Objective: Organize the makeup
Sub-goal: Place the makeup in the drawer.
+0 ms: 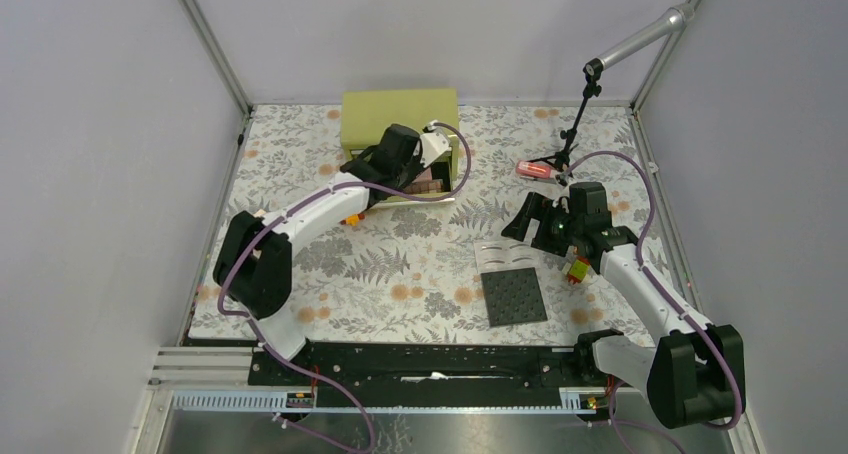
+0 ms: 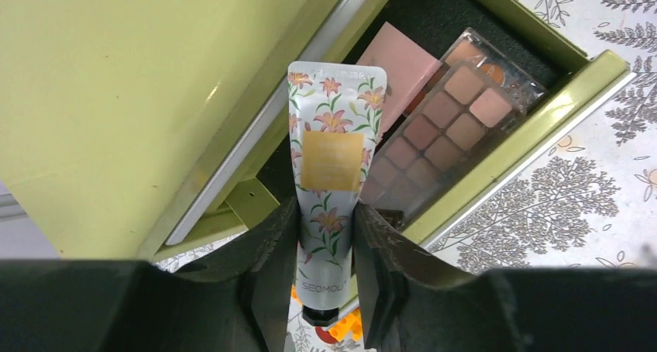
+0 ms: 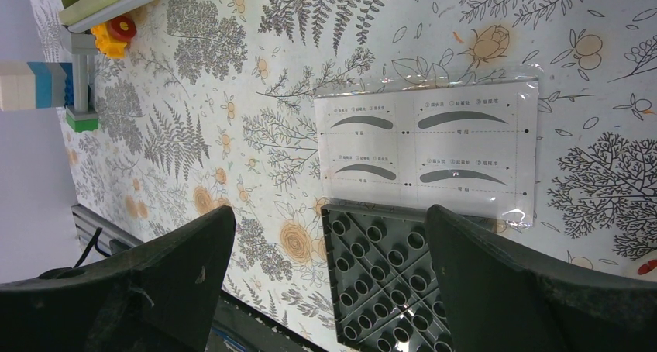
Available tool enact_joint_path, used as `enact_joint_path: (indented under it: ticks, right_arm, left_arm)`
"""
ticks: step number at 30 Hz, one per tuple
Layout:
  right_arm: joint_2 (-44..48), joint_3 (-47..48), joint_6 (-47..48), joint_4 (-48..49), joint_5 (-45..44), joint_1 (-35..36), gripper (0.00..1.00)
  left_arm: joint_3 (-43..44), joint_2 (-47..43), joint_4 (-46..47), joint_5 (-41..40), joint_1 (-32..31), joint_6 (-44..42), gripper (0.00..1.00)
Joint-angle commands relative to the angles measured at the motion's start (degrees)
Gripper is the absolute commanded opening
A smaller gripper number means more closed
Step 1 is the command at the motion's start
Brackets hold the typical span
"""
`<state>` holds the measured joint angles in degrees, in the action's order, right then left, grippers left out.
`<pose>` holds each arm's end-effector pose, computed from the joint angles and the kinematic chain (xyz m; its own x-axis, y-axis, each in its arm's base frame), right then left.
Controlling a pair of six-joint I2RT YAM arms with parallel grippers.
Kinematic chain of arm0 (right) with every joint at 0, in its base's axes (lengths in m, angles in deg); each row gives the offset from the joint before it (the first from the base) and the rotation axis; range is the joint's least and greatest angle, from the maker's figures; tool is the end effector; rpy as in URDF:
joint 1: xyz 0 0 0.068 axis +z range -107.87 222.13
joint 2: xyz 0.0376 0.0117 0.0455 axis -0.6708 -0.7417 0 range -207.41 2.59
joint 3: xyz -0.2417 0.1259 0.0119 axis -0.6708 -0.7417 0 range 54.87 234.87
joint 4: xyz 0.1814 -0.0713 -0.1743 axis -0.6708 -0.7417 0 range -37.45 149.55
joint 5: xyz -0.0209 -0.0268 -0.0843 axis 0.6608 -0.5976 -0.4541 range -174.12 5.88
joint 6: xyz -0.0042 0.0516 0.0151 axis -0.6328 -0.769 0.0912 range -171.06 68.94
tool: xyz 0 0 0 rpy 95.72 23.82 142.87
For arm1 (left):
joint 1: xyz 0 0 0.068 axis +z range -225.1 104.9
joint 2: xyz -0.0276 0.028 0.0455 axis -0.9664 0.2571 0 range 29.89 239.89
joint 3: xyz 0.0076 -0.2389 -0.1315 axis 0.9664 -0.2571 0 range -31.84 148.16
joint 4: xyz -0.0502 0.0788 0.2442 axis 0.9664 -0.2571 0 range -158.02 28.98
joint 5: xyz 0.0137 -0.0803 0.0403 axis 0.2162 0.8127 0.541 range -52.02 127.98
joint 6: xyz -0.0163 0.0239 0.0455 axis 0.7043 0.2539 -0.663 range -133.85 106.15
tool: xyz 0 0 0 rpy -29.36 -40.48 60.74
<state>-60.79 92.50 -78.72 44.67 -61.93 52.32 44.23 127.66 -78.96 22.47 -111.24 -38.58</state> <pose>0.2237 0.0539 0.2274 -0.7747 0.2974 -0.5580 -0.0975 0.8157 0.5702 0.3197 -0.2217 0.2711 -0.2997 0.7180 -0.6281 0.5807 0.6597 0.4770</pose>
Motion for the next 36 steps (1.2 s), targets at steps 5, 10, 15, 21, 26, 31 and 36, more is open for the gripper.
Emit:
enact_joint_path:
  ticks: [5,10,15,21,26,31,36]
  right_arm:
    - [1.19,0.61,0.54,-0.66,1.28,0.11,1.0]
    - [1.4,0.46,0.69,-0.85,1.02,0.11,1.0]
    - [1.54,0.32,0.64,-0.86,0.37,0.09,1.0]
    - [0.64,0.16,-0.52,-1.18,-3.29,0.09,1.0]
    - [-1.78,0.49,-1.34,-1.27,-6.08,0.09,1.0]
    - [-3.77,1.2,-1.06,-1.63,-10.38,0.09,1.0]
    - [-6.17,1.09,0.56,-2.25,-16.1,0.1,1.0]
  left_arm:
    - [3.85,1.36,3.02,7.82,2.03,-6.4,0.45]
    - [6.92,6.65,0.54,4.14,2.75,-7.47,0.49]
    - [6.84,6.43,2.27,3.22,3.23,-5.18,0.53]
    - [4.24,0.49,7.28,2.73,0.74,5.68,0.68]
    - [-0.6,-4.61,12.1,0.79,-2.94,20.04,0.7]
    - [-9.74,-10.19,16.94,14.11,-3.56,39.78,0.67]
    - [-18.67,-10.92,23.84,18.84,-7.31,52.7,0.79]
